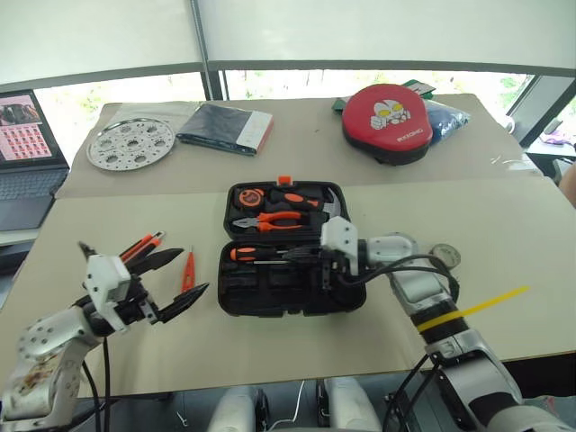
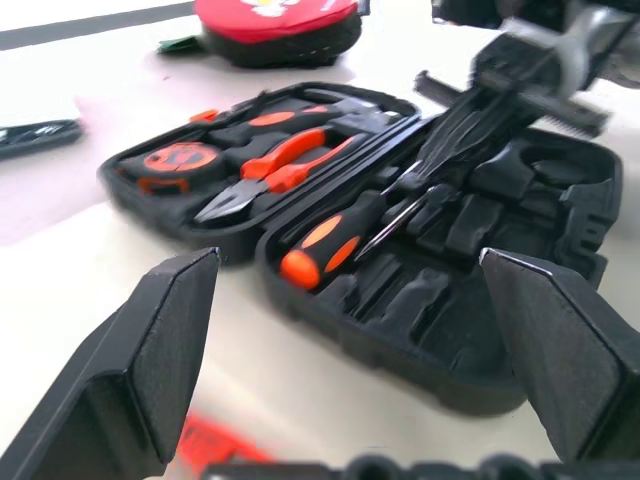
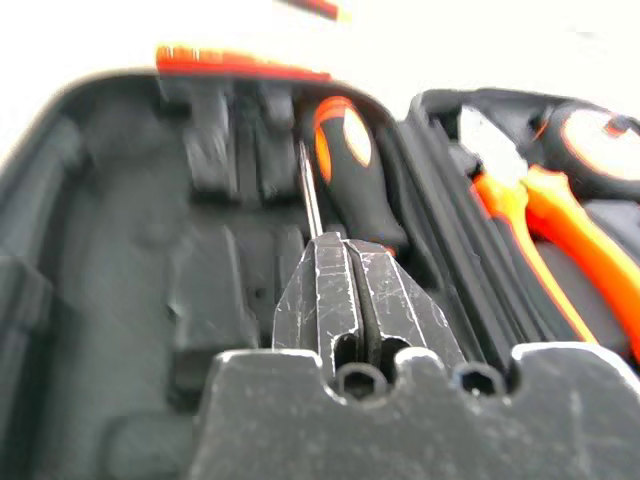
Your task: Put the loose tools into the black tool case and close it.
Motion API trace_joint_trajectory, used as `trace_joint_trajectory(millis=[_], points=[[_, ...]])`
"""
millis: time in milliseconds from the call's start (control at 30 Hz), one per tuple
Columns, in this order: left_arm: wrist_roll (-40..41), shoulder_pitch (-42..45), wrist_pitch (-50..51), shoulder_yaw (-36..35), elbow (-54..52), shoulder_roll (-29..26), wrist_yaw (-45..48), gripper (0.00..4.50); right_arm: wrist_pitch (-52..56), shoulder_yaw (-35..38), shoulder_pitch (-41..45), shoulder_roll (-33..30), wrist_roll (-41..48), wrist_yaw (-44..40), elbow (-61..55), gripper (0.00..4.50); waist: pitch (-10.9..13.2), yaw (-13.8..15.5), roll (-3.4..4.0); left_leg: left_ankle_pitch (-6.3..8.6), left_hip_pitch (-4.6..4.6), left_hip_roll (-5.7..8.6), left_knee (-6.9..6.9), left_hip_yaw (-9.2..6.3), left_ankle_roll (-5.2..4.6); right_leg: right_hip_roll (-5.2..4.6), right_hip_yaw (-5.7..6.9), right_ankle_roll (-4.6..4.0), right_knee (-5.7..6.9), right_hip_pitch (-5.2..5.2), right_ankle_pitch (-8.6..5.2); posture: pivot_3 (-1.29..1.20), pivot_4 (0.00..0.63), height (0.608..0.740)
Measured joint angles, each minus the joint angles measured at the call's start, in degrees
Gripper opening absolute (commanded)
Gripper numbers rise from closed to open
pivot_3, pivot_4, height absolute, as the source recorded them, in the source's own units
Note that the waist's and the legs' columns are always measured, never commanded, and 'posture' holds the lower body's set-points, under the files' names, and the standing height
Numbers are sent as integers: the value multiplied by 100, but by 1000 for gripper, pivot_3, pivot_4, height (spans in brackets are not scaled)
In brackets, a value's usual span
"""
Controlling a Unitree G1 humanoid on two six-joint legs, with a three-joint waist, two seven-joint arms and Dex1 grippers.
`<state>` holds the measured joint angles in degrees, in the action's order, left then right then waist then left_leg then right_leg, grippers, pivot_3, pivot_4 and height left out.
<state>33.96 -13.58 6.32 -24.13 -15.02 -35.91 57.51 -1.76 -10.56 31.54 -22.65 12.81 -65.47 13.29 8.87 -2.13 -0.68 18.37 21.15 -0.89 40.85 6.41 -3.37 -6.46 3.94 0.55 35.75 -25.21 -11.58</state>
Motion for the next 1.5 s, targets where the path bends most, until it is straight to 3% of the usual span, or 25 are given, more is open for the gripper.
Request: trace_joint_trajectory(millis=[100, 200, 300, 333, 467, 633, 833, 967, 1167, 1267, 1500], points=[[105, -557, 15, -526, 25, 59, -159, 4500, 302, 529, -316, -505, 612, -264, -555, 2220, 0, 30, 0, 6, 0, -1, -2, -2, -9, -6, 5, 1, -11, 4, 0, 0, 150, 740], [96, -1380, -3, -1354, 174, 320, -473, 4500, 384, 1103, -1154, -946, 1076, -373, -1154, 3223, -1, 87, -1, 16, 0, -12, -13, -4, -7, -9, 3, 1, -50, 9, 0, 0, 150, 740], [-116, -2152, 79, -1957, 427, 520, -894, 4500, 44, 1715, -1961, -1024, 1565, -726, -1293, 4313, 1, 107, -3, 23, 0, -11, -14, -1, -13, 11, 7, 1, -64, 16, 0, 0, 150, 740], [-162, -2307, 164, -2025, 442, 522, -989, 4500, -62, 1819, -2096, -990, 1683, -800, -1352, 4473, 2, 126, -3, 26, -1, -9, -14, -1, -18, 11, 7, 4, -62, 18, 2, 0, 150, 740], [-53, -2755, 599, -2315, 302, 522, -1186, 4500, -81, 2253, -2674, -1190, 2081, -978, -1597, 4473, 2, 222, -12, 56, -5, -8, -4, -2, -72, -7, 4, 1, -69, 22, 5, 0, 150, 740], [741, -2908, 1823, -2265, -825, 198, -1329, 4500, -429, 2421, -2928, -1222, 2124, -1192, -1655, 4473, 4, 296, -20, 54, -8, -8, 3, -3, -65, -8, -5, -15, -69, 19, 11, 0, 150, 740], [2169, -1182, 4336, -1432, -2236, -791, -3579, 4500, -277, 2069, -2347, -1167, 2352, -1145, -2344, 4473, 7, 265, -13, -2, -13, -10, -5, -10, -11, 5, -7, -11, -46, 28, 35, 0, 150, 740], [2435, 119, 5280, -544, -2268, -212, -5322, 4500, -33, 1877, -2199, -1169, 2394, -1025, -2442, 4473, 9, 252, -11, -3, -24, -3, -12, -8, -8, 14, -6, -9, -47, 38, 36, 0, 150, 740], [1779, 731, 5648, 525, -2193, 318, -6332, 4500, 216, 1773, -2113, -1177, 2403, -773, -2801, 4473, 10, 278, -14, -10, -28, -2, -12, -4, 4, 23, -6, -10, -53, 43, 35, 0, 150, 740], [1468, 912, 5640, 811, -2142, 627, -6565, 3728, 283, 1768, -2116, -1178, 2404, -700, -2846, 4500, 9, 326, -6, -9, -64, 1, -13, -8, 5, 20, -5, -11, -56, 84, 35, 0, 150, 740], [792, 943, 5477, 1109, -2010, 971, -6561, 1265, 355, 1765, -2196, -1184, 2403, -652, -2906, 4500, -10, 400, 26, -2, -89, 7, -17, -6, -7, 4, -11, -9, -55, 106, 36, 0, 150, 740]])
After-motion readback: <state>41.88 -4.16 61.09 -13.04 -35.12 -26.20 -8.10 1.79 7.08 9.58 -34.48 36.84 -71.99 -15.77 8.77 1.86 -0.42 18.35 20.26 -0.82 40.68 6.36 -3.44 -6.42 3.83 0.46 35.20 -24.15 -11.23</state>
